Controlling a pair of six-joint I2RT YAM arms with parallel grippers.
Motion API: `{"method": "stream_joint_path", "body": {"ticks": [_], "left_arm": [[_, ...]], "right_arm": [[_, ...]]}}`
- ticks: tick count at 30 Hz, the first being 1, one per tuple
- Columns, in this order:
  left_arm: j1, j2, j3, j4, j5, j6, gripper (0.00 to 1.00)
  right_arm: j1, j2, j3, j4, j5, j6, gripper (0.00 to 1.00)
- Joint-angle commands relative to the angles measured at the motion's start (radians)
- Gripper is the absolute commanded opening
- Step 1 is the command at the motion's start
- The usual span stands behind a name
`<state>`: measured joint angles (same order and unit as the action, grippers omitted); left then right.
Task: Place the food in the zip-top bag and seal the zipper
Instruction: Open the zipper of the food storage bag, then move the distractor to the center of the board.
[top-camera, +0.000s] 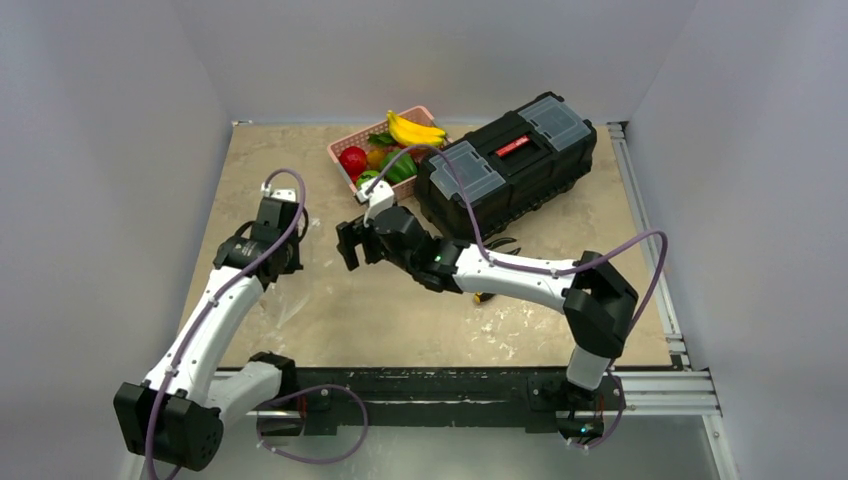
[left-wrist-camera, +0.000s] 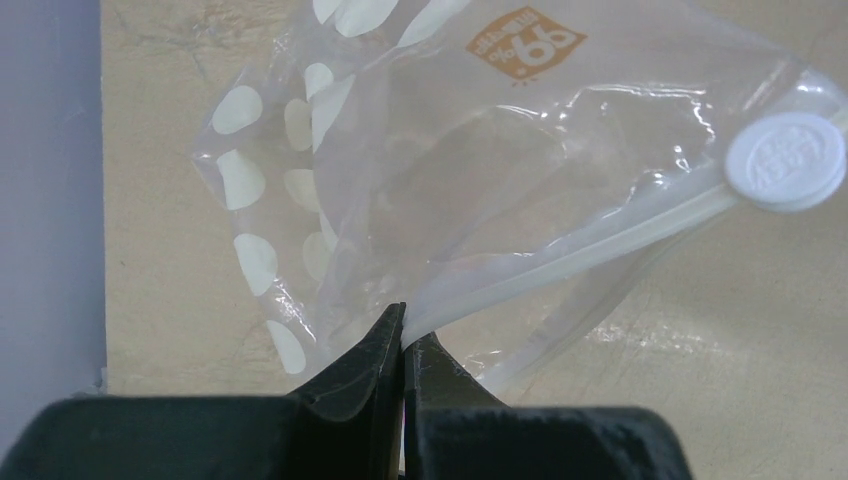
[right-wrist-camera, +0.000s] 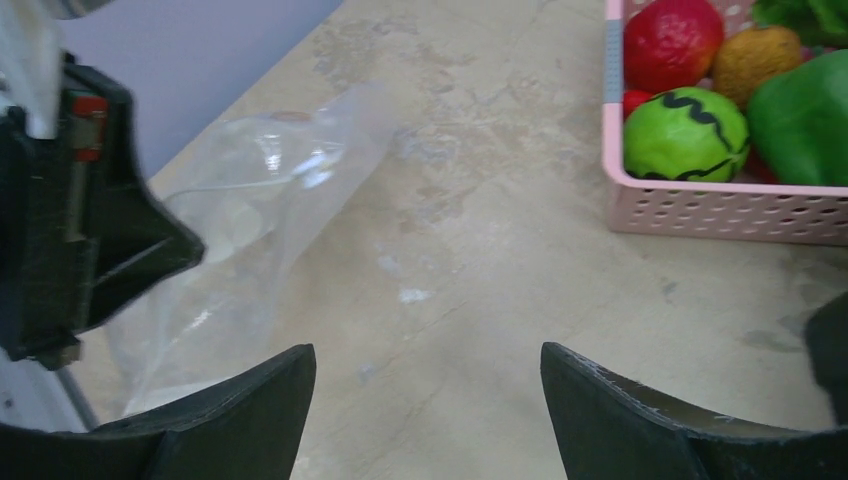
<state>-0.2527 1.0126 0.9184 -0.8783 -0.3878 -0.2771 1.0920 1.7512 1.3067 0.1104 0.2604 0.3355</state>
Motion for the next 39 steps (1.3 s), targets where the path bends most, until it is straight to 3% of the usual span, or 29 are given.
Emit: {"method": "stream_joint_path", "body": {"ticks": [1, 6, 14, 22, 26, 39], "left_arm": [[0.095, 0.004, 0.029, 0.025, 0.027, -0.04, 0.0], [0.186, 0.01, 0.032, 0.047, 0.106, -0.047, 0.0], [0.194, 0.038, 0.036, 0.042, 0.127, -0.047, 0.0], [0.194, 0.041, 0.036, 0.045, 0.144, -0.044, 0.0], [0.194, 0.043, 0.036, 0.047, 0.162, -0.042, 0.0], [0.193, 0.037, 0.036, 0.047, 0.198, -0.039, 0.0]], "right_arm": [[-0.057, -0.021, 0.064, -0.011, 0.062, -0.104, 0.84], [-0.111, 0.061, 0.156, -0.043, 0.125, -0.194, 0.87], [-0.142, 0.329, 0.496, -0.21, 0.293, -0.346, 0.86], [-0.187, 0.544, 0.722, -0.288, 0.461, -0.452, 0.82], [-0.207, 0.55, 0.683, -0.303, 0.509, -0.449, 0.79], [-0.264, 0.341, 0.297, -0.268, 0.548, -0.346, 0.75]]}}
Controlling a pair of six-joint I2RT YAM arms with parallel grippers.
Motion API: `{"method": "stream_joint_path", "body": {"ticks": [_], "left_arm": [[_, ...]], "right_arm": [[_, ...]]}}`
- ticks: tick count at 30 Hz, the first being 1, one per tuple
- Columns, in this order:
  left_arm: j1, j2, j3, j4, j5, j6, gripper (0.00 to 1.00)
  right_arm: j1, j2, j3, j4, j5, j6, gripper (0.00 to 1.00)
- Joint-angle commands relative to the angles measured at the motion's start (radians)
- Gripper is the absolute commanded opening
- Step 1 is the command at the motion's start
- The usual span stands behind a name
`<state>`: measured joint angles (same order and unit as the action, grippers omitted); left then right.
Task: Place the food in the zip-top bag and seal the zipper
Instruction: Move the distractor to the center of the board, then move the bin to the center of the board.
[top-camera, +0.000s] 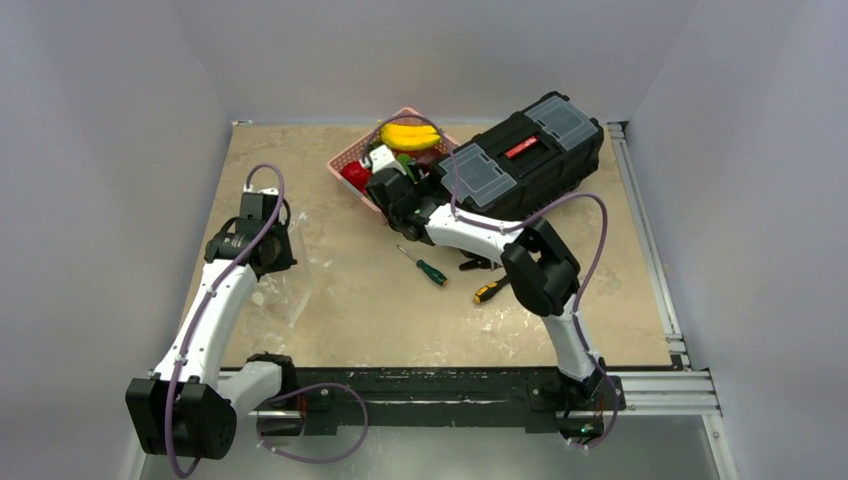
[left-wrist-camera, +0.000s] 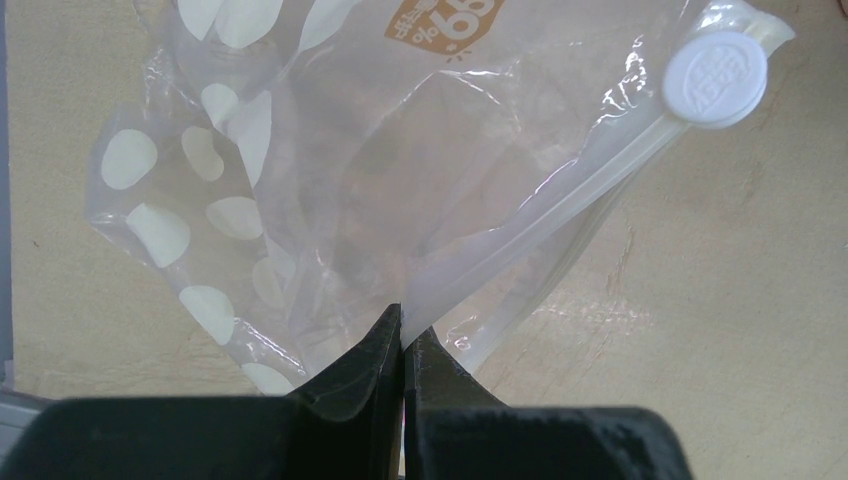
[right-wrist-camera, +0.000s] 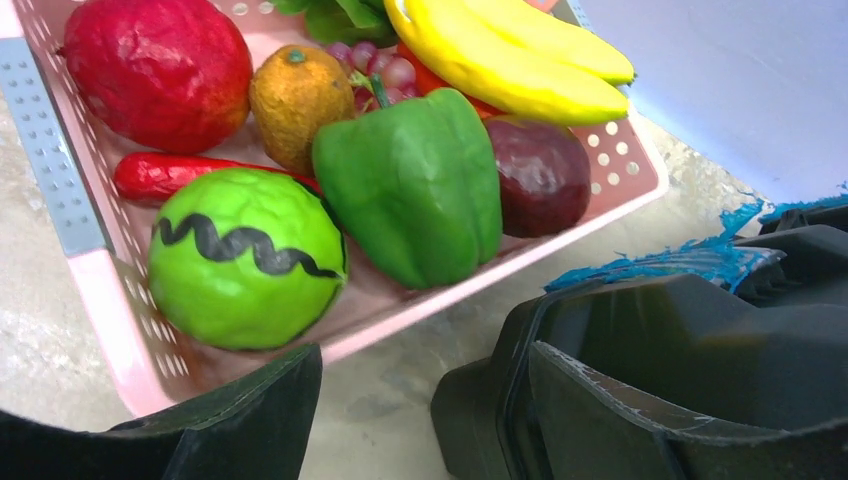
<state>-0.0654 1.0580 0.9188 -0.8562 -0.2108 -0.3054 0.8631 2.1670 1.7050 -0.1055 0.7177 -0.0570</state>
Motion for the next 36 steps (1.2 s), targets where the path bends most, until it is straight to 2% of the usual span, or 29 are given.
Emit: {"method": "stream_joint_path", "body": {"ticks": [1, 8, 12, 18, 22, 26, 29, 33, 36], "left_arm": [[0.007, -0.01, 0.035, 0.026, 0.023, -0.011, 0.0], [0.006, -0.013, 0.035, 0.028, 0.039, -0.009, 0.0], [0.006, -0.018, 0.034, 0.031, 0.051, -0.008, 0.0], [0.007, -0.026, 0.029, 0.044, 0.099, -0.003, 0.0], [0.007, -0.023, 0.026, 0.047, 0.116, 0.0, 0.0], [0.007, -0.024, 0.025, 0.045, 0.107, 0.0, 0.0], [0.007, -0.027, 0.025, 0.046, 0.099, -0.001, 0.0], [0.007, -0.026, 0.029, 0.05, 0.097, -0.001, 0.0], [0.007, -0.029, 0.027, 0.051, 0.095, -0.003, 0.0]], "right_arm": [[-0.036, -0.091, -0.135, -0.047, 0.091, 0.051, 0.75], [-0.061, -0.164, -0.25, -0.05, 0.097, 0.109, 0.75], [-0.066, -0.182, -0.219, -0.091, 0.029, 0.126, 0.76], [-0.06, -0.247, -0.186, 0.003, -0.299, 0.172, 0.79], [-0.05, -0.207, -0.136, 0.086, -0.474, 0.162, 0.79], [-0.035, -0.097, 0.013, 0.03, -0.485, 0.128, 0.72], [-0.03, -0.018, 0.128, -0.027, -0.478, 0.101, 0.62], [-0.029, 0.047, 0.193, -0.046, -0.484, 0.075, 0.56], [-0.029, 0.088, 0.229, -0.064, -0.496, 0.07, 0.54]]}}
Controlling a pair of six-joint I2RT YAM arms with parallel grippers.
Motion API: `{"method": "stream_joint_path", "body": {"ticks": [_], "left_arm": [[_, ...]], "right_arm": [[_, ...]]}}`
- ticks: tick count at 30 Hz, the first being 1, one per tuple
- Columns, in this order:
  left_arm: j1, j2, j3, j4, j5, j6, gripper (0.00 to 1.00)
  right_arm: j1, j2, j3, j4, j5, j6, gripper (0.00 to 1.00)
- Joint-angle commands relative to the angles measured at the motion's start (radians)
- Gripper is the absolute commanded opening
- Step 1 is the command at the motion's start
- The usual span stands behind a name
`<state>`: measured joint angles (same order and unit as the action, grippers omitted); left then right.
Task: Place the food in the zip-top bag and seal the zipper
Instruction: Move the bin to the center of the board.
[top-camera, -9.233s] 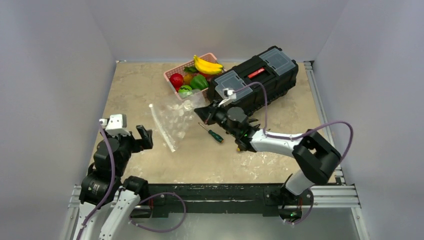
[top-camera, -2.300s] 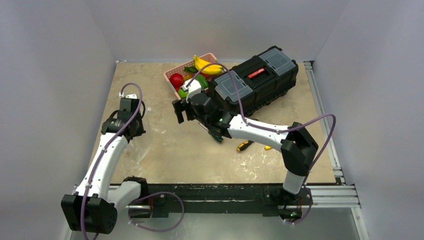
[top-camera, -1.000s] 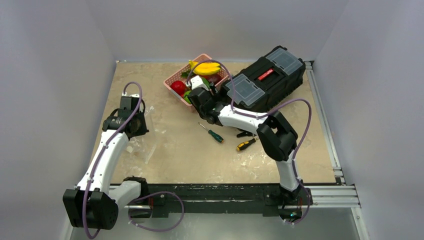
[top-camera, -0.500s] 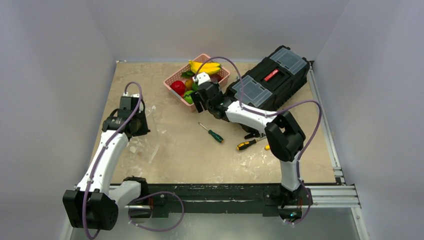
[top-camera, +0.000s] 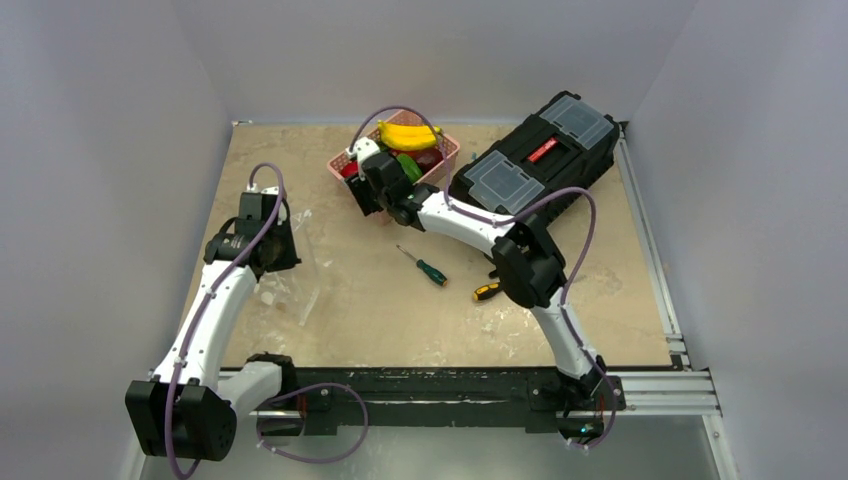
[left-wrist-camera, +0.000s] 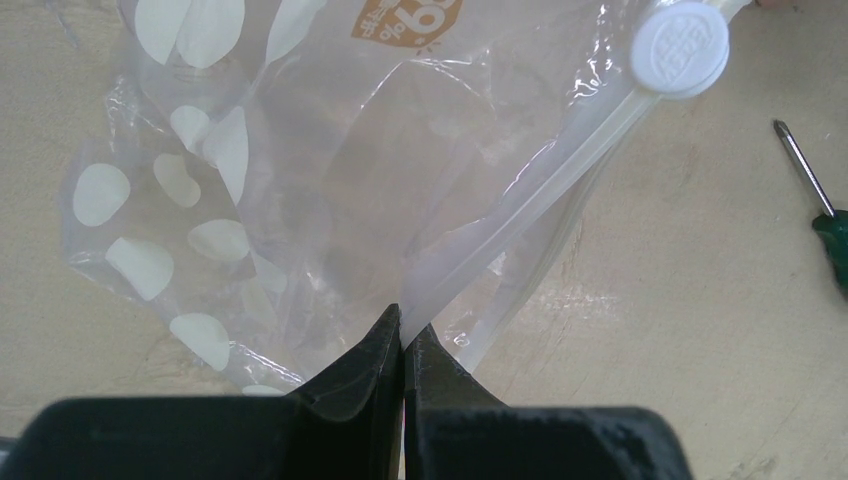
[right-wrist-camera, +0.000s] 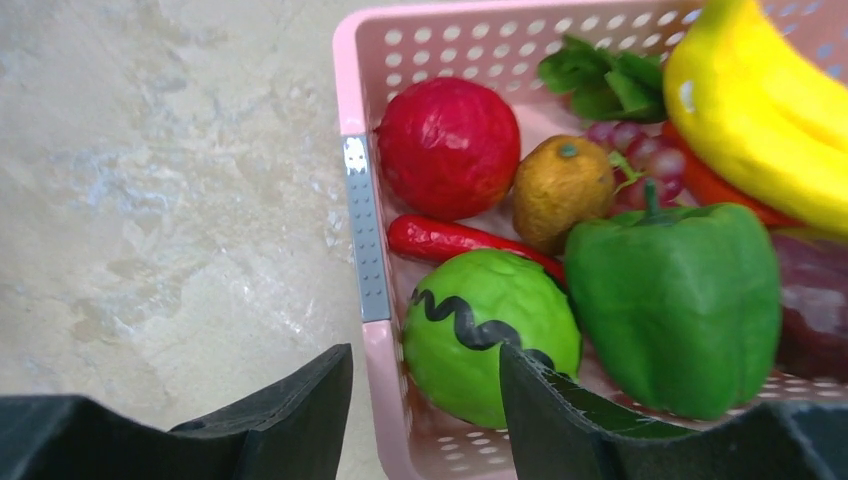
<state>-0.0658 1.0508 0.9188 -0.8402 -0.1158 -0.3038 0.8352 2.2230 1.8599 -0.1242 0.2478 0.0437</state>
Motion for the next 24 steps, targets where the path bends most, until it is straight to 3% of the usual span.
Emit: {"method": "stream_joint_path", "body": {"ticks": [1, 4, 8, 15, 19, 24], "left_arm": [[0.006, -0.023, 0.026, 0.037, -0.002, -0.004, 0.0], [0.007, -0.018, 0.03, 0.035, 0.0, -0.004, 0.0], [0.007, -0.019, 0.027, 0.041, -0.004, -0.006, 0.0], [0.011, 0.016, 0.053, 0.037, -0.018, -0.015, 0.0], [0.027, 0.056, 0.102, 0.017, -0.025, -0.046, 0.0], [0.033, 0.117, 0.223, -0.02, -0.035, -0.053, 0.0]], "right_arm": [[0.0, 0.043, 0.081, -0.051, -0.033, -0.029, 0.53], [0.006, 0.07, 0.083, -0.055, -0.038, -0.021, 0.48], [0.025, 0.099, 0.083, -0.092, -0.008, -0.019, 0.33], [0.077, 0.041, -0.047, -0.069, 0.061, -0.036, 0.24], [0.081, -0.033, -0.154, -0.05, -0.004, -0.017, 0.13], [0.101, -0.141, -0.296, -0.02, -0.103, 0.017, 0.12]]}}
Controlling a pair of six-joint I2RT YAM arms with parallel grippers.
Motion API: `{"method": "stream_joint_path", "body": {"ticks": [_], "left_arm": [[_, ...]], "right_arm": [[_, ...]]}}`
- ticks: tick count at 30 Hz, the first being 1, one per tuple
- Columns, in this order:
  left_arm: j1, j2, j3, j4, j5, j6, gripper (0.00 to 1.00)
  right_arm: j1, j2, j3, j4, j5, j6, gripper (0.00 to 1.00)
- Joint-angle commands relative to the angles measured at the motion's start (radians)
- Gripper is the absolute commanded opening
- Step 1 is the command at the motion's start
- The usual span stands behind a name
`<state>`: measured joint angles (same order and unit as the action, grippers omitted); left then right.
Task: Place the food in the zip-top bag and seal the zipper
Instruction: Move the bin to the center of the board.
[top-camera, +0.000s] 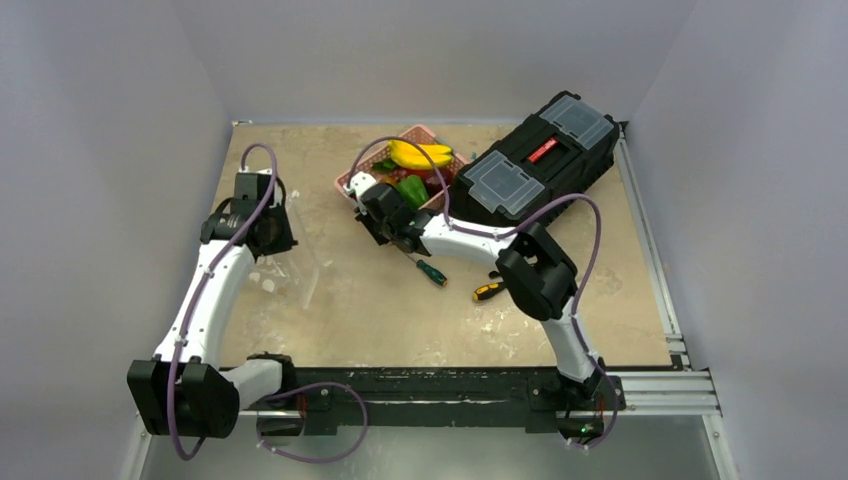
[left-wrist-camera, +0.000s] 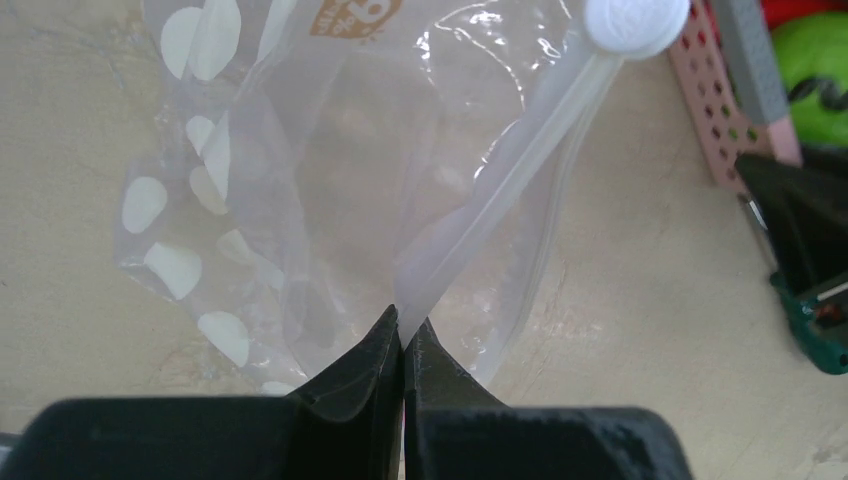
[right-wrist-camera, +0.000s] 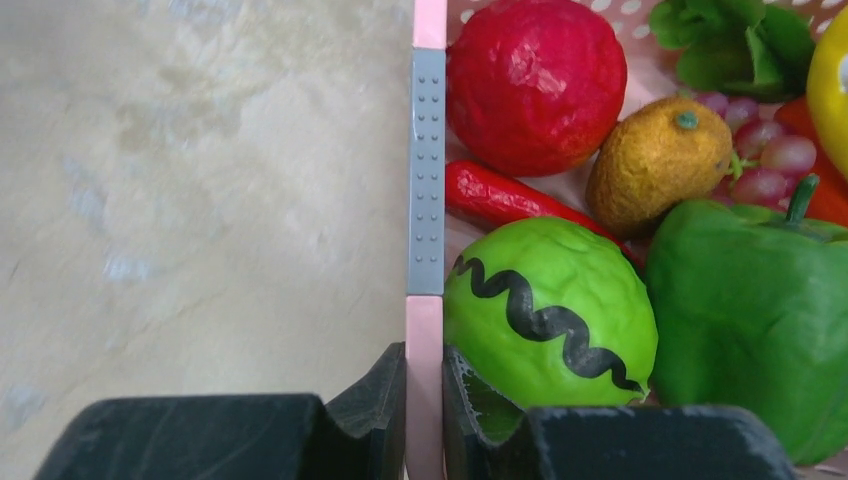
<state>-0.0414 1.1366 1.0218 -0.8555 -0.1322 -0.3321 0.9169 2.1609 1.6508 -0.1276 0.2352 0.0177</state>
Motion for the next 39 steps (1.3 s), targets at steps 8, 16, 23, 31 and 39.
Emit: {"method": "stream_joint_path", "body": {"ticks": [8, 16, 23, 31, 39], "left_arm": [[0.01, 0.136, 0.197, -0.001, 0.061, 0.06, 0.0], [0.008, 0.071, 0.078, 0.06, 0.092, 0.056, 0.0], [0.009, 0.069, 0.068, 0.07, 0.185, 0.032, 0.0], [0.009, 0.084, 0.068, 0.059, 0.221, 0.023, 0.0], [-0.012, 0.087, 0.064, 0.063, 0.241, 0.023, 0.0]], "right_arm": [[0.074, -0.164, -0.185, -0.05, -0.147, 0.107, 0.12], [0.089, -0.248, -0.268, -0.006, -0.193, 0.218, 0.26], [0.089, -0.282, -0.193, -0.06, -0.192, 0.254, 0.4], [0.071, -0.298, -0.107, -0.086, 0.022, 0.193, 0.59], [0.006, -0.218, 0.001, -0.105, 0.11, 0.109, 0.87]]}}
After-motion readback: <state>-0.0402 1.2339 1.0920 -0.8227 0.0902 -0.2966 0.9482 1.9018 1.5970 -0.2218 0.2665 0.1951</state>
